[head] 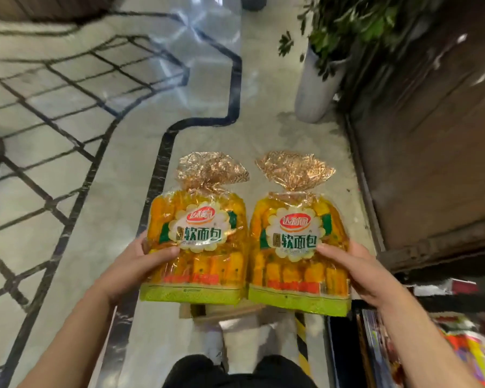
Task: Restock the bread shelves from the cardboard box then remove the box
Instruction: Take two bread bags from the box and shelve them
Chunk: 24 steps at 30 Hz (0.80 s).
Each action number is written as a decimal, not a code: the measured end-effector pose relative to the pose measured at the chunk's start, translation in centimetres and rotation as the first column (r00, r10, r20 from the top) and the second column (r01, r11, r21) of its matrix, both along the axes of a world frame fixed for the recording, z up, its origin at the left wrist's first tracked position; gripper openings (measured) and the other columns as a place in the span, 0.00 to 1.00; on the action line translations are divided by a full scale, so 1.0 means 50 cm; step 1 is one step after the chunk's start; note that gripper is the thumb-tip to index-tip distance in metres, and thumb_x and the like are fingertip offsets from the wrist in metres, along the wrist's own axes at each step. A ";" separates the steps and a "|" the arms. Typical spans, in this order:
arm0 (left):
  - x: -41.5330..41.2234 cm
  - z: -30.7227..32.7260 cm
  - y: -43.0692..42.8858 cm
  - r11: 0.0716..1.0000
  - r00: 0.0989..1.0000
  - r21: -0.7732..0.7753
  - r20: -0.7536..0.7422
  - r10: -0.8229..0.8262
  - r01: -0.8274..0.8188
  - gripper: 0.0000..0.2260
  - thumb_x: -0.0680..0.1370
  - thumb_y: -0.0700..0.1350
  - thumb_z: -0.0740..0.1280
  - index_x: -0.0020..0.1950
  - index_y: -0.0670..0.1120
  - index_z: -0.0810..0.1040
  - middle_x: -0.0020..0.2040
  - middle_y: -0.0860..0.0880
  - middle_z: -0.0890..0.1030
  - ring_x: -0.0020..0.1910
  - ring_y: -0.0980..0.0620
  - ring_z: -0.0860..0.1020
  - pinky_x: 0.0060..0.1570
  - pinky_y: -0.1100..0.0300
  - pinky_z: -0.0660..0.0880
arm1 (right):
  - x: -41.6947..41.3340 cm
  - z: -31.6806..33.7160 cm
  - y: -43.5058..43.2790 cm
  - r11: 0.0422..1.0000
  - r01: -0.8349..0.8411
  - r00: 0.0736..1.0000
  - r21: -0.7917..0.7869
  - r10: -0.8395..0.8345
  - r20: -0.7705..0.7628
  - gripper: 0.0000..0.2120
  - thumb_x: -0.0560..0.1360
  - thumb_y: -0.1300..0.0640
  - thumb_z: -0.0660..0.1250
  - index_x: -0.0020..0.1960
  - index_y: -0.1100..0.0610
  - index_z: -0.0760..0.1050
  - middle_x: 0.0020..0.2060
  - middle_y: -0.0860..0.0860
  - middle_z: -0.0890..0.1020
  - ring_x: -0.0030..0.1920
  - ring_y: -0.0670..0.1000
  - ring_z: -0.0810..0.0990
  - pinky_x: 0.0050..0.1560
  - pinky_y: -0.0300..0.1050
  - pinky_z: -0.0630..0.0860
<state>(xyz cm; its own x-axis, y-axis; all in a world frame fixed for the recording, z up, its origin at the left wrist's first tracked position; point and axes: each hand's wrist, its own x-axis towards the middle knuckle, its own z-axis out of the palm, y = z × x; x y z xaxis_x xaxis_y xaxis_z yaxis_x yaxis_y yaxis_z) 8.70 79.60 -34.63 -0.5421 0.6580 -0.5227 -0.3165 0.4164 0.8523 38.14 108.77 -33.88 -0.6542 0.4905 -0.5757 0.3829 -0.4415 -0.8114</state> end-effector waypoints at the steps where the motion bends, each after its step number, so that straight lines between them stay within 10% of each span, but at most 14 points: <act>1: 0.001 0.017 0.009 1.000 1.000 0.016 -0.016 0.008 -0.008 0.50 0.51 0.62 0.86 0.68 0.45 0.76 0.57 0.43 0.86 0.53 0.41 0.86 0.47 0.53 0.85 | 0.009 0.016 0.002 1.000 0.015 1.000 0.007 -0.015 -0.027 0.25 0.73 0.55 0.75 0.69 0.55 0.75 0.59 0.56 0.86 0.60 0.58 0.85 0.61 0.57 0.81; 7: 0.001 0.070 0.076 0.992 0.998 0.128 -0.057 -0.012 0.019 0.50 0.49 0.64 0.85 0.67 0.47 0.76 0.57 0.43 0.86 0.52 0.42 0.87 0.43 0.55 0.84 | 0.054 0.062 0.013 0.989 0.143 0.977 0.039 -0.134 -0.164 0.49 0.55 0.41 0.86 0.71 0.55 0.74 0.62 0.58 0.84 0.62 0.61 0.83 0.67 0.65 0.75; 18: -0.038 0.068 0.228 0.844 0.871 0.223 -0.070 -0.486 0.488 0.49 0.50 0.64 0.85 0.67 0.47 0.76 0.56 0.38 0.86 0.48 0.37 0.87 0.44 0.49 0.85 | 0.207 0.097 -0.176 0.777 0.630 0.760 0.007 -0.615 -0.209 0.25 0.74 0.56 0.74 0.70 0.56 0.75 0.61 0.60 0.84 0.61 0.62 0.83 0.66 0.66 0.76; 24: 0.009 0.046 0.285 0.644 0.663 0.256 0.018 -0.749 0.721 0.17 0.78 0.43 0.69 0.66 0.43 0.77 0.57 0.37 0.85 0.45 0.39 0.87 0.39 0.50 0.85 | 0.257 0.105 -0.413 0.534 0.845 0.529 0.031 -0.827 -0.189 0.29 0.72 0.51 0.79 0.70 0.54 0.75 0.62 0.59 0.84 0.61 0.62 0.83 0.64 0.64 0.78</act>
<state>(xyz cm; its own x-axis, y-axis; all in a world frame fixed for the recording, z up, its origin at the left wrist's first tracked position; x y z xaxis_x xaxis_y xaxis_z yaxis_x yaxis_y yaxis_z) 9.17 93.87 -32.35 0.2212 0.9116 -0.3465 -0.0832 0.3717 0.9246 50.99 88.10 -28.64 0.0250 0.9043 -0.4261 -0.2319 -0.4094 -0.8824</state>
